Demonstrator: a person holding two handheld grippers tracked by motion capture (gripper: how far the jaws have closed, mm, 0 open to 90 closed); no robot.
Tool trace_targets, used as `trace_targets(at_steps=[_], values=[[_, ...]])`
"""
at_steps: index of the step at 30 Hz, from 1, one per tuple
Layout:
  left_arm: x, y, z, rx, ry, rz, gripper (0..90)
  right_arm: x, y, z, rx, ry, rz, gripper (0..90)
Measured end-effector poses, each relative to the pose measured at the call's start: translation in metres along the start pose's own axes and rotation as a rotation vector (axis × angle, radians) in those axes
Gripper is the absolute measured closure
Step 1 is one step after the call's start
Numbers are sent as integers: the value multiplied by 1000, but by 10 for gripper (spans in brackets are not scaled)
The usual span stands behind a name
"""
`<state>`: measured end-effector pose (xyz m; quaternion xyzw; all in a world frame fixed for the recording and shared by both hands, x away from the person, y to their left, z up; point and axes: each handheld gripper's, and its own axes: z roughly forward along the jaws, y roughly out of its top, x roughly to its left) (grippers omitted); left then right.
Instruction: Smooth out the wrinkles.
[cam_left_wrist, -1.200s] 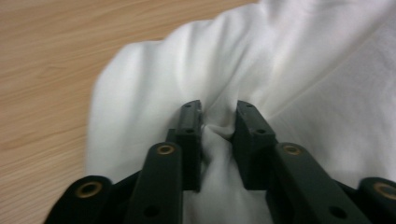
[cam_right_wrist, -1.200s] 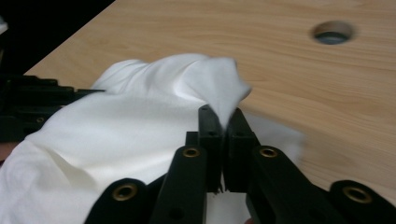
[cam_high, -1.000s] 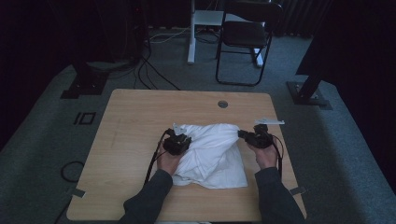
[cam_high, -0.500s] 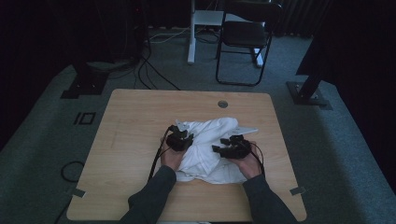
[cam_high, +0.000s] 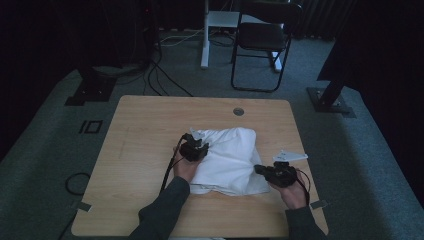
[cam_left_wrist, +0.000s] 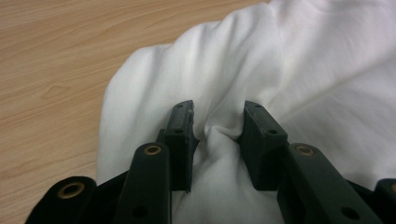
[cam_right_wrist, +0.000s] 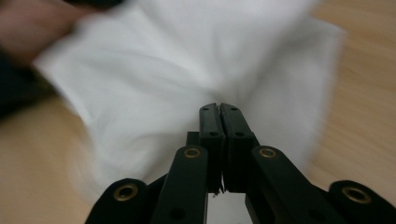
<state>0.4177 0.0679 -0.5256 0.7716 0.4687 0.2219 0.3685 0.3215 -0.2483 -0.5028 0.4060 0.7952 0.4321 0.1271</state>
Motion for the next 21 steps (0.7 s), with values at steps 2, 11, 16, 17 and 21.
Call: trace_targets(at_steps=[2,11,16,17,21], values=[[1,1,-1,-1,-9,-17,634,-6,-2,-8,-37,-29,44,683],[7,8,-18,-90,-42,-67,516,2,71,24,-169,-99,11,455],[17,13,-23,-123,-35,-81,505,-13,98,58,-120,-207,43,394],[20,14,-23,-128,-34,-92,504,-28,103,78,-63,-186,89,373],[25,13,-16,-103,-34,-118,497,-45,97,100,34,-99,133,812]])
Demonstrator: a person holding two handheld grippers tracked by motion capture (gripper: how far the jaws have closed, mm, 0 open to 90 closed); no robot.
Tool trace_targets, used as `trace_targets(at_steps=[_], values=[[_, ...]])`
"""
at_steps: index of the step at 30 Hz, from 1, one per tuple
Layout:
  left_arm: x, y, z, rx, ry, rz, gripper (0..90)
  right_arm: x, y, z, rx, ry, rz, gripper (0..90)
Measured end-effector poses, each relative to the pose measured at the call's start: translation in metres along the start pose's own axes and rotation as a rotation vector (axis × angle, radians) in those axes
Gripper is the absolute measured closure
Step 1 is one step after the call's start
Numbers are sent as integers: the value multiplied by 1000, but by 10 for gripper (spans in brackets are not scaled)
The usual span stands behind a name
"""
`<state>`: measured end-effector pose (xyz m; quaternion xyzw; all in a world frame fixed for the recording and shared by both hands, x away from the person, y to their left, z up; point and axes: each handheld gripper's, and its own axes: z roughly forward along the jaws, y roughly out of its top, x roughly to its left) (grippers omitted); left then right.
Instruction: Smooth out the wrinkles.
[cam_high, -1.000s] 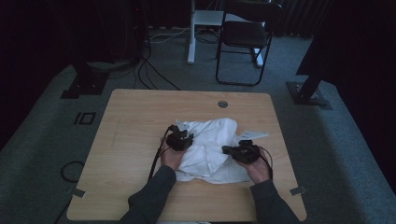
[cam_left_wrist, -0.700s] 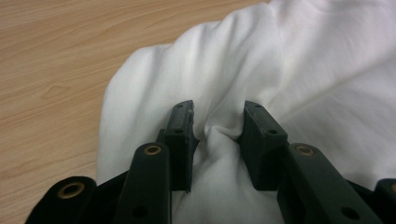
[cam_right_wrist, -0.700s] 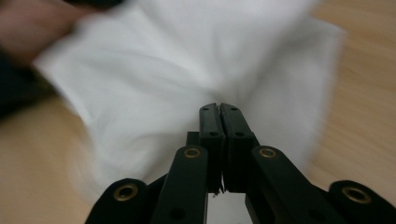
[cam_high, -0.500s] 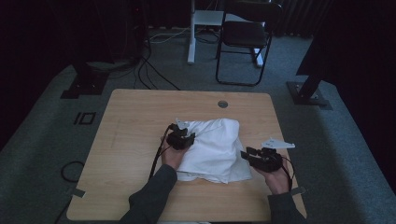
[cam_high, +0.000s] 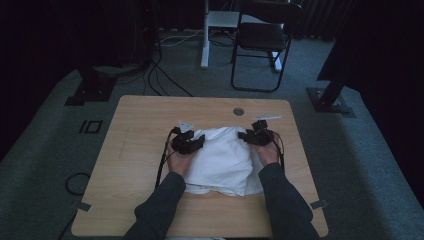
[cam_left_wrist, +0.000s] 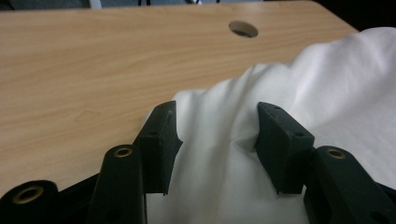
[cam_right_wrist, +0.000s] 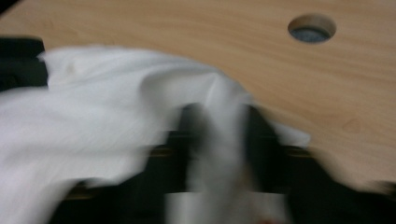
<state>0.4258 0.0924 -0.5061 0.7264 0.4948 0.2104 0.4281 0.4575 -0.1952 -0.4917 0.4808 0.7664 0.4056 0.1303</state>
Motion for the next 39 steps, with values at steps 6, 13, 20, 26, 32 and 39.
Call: trace_targets(at_steps=[6,13,20,26,32,39], values=[[-5,-6,7,23,1,-3,479,-7,-8,-43,-142,22,22,856],[-14,-12,15,71,12,6,481,-23,-31,-62,-125,-43,40,845],[-23,-3,-15,-16,-72,17,473,-33,-54,-58,2,-117,50,750],[-31,-8,-34,-35,-106,60,468,6,-51,-89,-134,-98,1,457],[-34,-15,-35,-29,-123,62,461,55,-71,-58,5,51,-107,390],[-28,-13,-38,-46,-112,44,457,54,-89,-63,26,39,-143,867]])
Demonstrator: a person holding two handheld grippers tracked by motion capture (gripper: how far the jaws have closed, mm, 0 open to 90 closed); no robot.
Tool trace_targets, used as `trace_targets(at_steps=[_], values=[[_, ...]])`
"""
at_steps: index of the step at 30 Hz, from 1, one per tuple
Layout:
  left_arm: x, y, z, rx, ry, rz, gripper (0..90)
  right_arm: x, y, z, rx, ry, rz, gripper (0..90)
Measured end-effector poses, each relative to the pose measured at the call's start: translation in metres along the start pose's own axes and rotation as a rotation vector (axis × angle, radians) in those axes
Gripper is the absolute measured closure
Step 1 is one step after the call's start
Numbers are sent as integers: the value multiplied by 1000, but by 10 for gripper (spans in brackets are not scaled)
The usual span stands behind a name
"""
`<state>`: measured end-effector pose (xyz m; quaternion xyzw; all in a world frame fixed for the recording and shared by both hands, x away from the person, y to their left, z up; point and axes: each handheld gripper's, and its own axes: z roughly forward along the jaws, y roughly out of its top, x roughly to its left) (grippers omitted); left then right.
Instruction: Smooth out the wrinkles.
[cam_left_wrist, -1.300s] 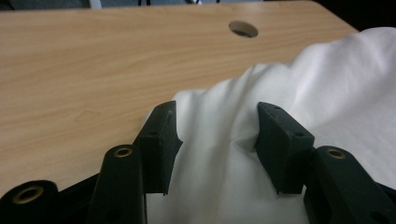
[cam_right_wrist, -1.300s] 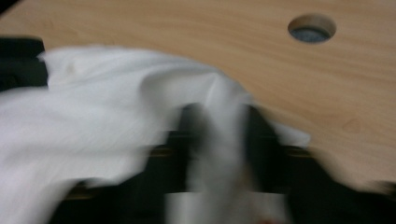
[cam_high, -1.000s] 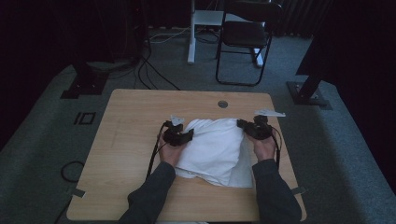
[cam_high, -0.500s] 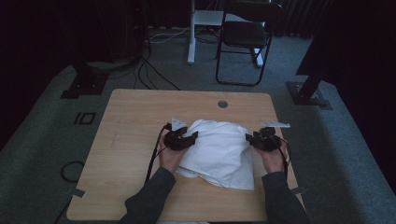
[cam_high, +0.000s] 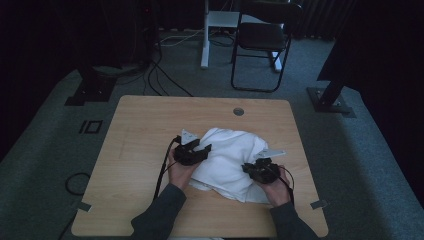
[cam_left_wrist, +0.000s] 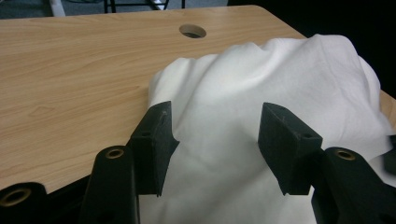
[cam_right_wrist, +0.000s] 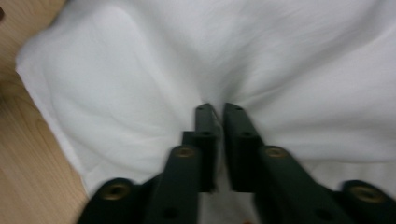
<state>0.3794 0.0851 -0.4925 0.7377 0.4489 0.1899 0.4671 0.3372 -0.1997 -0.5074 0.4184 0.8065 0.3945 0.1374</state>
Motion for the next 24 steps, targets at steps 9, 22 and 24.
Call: trace_targets(at_steps=[9,22,24], values=[[1,2,3,1,8,-2,448,-20,-8,-30,20,-122,23,787],[-10,-1,16,41,-19,30,435,-23,-8,12,90,-189,23,614],[-10,-10,19,67,-26,34,427,-29,-11,20,122,-187,45,606]])
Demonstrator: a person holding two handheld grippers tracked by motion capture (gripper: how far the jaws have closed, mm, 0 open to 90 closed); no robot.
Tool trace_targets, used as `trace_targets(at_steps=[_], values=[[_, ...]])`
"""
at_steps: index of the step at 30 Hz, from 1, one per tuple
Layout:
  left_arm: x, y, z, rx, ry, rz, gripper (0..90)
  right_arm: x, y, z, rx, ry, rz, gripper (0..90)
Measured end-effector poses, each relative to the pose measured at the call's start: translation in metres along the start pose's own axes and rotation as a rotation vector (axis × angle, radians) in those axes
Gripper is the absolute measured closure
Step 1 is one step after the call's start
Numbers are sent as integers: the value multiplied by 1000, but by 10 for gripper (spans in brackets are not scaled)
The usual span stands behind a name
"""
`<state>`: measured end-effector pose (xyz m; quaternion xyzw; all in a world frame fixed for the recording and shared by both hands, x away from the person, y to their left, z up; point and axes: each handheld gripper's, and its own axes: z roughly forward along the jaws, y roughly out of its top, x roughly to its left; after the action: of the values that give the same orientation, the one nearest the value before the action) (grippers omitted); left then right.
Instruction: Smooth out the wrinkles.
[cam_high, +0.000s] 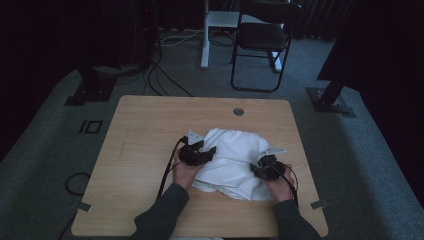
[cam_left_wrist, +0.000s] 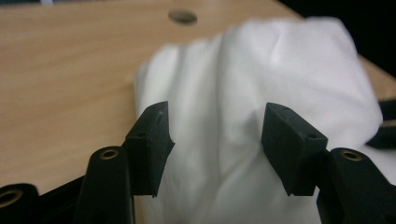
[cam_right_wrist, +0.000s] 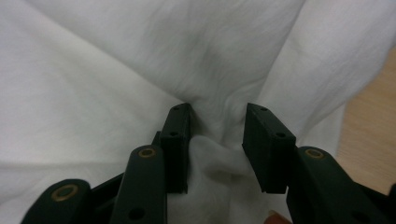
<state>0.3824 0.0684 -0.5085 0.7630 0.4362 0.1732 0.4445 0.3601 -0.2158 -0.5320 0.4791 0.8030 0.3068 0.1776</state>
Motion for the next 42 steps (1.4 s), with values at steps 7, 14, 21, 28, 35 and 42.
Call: trace_targets(at_steps=[7,14,21,28,35,42], values=[[9,-23,-12,-7,-5,-61,426,1,6,28,-16,54,10,605],[24,-37,-46,-3,7,-82,426,16,25,47,-38,144,-52,593],[58,-32,-70,-74,58,-123,419,30,56,54,-6,86,-116,478],[104,-2,-51,-79,180,-209,442,7,81,5,-225,106,-9,578],[109,5,-3,20,192,-206,471,6,124,32,-230,111,66,559],[100,2,11,65,166,-143,830,7,128,73,-93,211,110,873]])
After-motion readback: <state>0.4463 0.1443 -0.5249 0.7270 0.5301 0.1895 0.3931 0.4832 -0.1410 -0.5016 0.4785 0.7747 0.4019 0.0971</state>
